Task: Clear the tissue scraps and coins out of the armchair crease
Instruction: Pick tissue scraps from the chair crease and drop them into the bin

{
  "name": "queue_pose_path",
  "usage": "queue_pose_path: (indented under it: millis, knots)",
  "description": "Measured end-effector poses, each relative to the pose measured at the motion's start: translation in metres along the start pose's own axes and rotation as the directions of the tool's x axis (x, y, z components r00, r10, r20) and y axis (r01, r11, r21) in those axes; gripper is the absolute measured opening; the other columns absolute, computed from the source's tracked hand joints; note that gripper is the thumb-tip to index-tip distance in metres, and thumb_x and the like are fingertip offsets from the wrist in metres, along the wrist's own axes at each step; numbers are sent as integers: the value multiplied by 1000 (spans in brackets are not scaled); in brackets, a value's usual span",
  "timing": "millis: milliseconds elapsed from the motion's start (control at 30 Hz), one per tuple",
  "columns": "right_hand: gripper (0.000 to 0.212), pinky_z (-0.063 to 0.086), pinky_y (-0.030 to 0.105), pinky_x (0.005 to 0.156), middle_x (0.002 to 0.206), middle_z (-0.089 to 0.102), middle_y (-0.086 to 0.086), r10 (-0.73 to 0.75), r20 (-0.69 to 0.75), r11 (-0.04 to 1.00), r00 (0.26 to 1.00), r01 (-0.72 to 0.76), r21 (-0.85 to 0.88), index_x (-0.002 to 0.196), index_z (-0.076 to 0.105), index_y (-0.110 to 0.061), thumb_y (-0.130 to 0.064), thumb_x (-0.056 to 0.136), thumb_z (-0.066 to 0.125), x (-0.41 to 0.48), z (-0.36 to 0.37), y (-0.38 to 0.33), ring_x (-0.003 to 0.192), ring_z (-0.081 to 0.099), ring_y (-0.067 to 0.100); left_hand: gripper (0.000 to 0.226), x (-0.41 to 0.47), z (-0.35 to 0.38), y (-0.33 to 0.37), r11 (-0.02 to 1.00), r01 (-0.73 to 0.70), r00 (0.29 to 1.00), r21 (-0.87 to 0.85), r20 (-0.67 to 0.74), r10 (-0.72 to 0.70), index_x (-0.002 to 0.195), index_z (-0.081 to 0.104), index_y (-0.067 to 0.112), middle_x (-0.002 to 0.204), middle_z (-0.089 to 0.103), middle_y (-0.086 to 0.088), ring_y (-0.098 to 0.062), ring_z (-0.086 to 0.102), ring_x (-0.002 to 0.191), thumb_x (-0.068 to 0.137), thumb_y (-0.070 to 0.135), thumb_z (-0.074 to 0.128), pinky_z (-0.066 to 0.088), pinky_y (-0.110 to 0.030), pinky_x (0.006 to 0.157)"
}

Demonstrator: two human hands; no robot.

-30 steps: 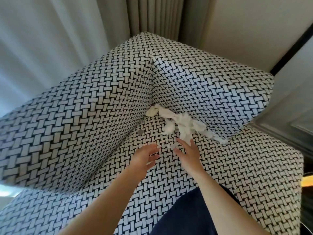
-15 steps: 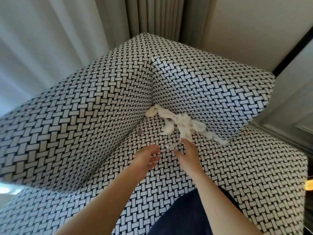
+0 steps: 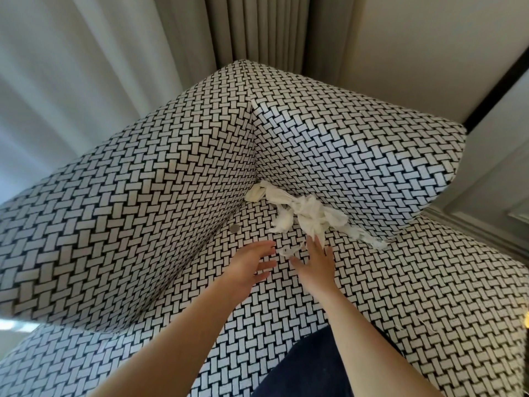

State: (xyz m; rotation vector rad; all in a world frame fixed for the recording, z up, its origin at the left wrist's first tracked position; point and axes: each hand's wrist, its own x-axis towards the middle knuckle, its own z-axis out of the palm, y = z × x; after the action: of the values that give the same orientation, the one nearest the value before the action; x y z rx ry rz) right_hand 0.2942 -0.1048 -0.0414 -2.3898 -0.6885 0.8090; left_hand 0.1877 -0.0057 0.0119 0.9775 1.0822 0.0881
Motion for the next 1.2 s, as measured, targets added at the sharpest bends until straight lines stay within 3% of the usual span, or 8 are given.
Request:
queue_pose_path:
  millis: [267, 433, 567, 733, 900, 1033, 1133, 1200]
  knots:
    - [22, 41, 28, 102, 118, 65, 2, 177, -485, 811, 856, 153, 565, 111, 67, -10, -13, 92, 57, -13, -22, -7, 111, 56, 11, 22, 16, 11, 4, 953, -145, 978, 267, -109, 180, 115, 61, 19, 132, 45, 1, -12, 47, 109, 94, 17, 53, 40, -27, 96]
    - [16, 48, 30, 93, 104, 70, 4, 359, -563, 734, 745, 148, 663, 101, 70, -10, -17, 89, 62, -15, -30, -10, 100, 64, 15, 34, 33, 29, 10, 815, -195, 972, 546, -6, 236, 126, 56, 27, 155, 14, 5, -18, 19, 140, 92, 22, 56, 29, -29, 102]
    - [14, 54, 34, 87, 100, 71, 7, 387, -555, 710, 736, 147, 689, 98, 70, -11, -17, 88, 63, -16, -31, -11, 95, 66, 18, 46, 47, 40, 17, 692, -195, 978, 695, 80, 194, 135, 48, 30, 158, 1, 7, -24, 8, 144, 90, 24, 57, 23, -33, 113]
    - [3, 45, 4, 60, 96, 64, 2, 392, -542, 692, 743, 150, 706, 90, 63, -11, -10, 87, 64, -13, -31, -9, 86, 60, 11, 56, 57, 48, 23, 544, -175, 984, 821, 139, 108, 143, 36, 35, 159, -1, -1, -34, 5, 143, 91, 29, 55, 12, -41, 117]
    - [18, 47, 15, 64, 102, 62, 3, 344, -533, 719, 773, 148, 679, 91, 56, -19, -5, 84, 65, -5, -22, -3, 88, 61, 16, 61, 62, 44, 21, 335, -153, 984, 930, 113, 136, 148, 24, 26, 158, 0, -8, -29, 2, 145, 94, 34, 50, 5, -36, 116]
    - [21, 54, 32, 74, 103, 62, 3, 352, -521, 720, 778, 131, 681, 93, 55, -22, -6, 83, 66, 3, -17, 3, 91, 62, 20, 50, 63, 35, 13, 630, -219, 963, 745, 62, 261, 141, 42, 23, 153, 20, -7, -23, 32, 133, 93, 21, 53, 31, -14, 101]
    - [19, 54, 38, 82, 102, 62, 2, 383, -493, 715, 781, 88, 694, 95, 57, -21, -10, 83, 66, 6, -13, 5, 95, 62, 22, 43, 51, 27, 6, 817, -279, 948, 505, 10, 318, 135, 51, 22, 134, 41, -4, -9, 49, 74, 94, 10, 51, 38, -4, 46]
    - [18, 54, 37, 84, 103, 60, 0, 408, -474, 686, 780, 81, 723, 97, 59, -18, -9, 84, 66, 5, -13, 4, 96, 61, 20, 39, 45, 22, -1, 881, -279, 946, 382, -46, 320, 128, 56, 23, 110, 53, -2, -5, 41, 59, 93, 8, 50, 33, -7, 40]
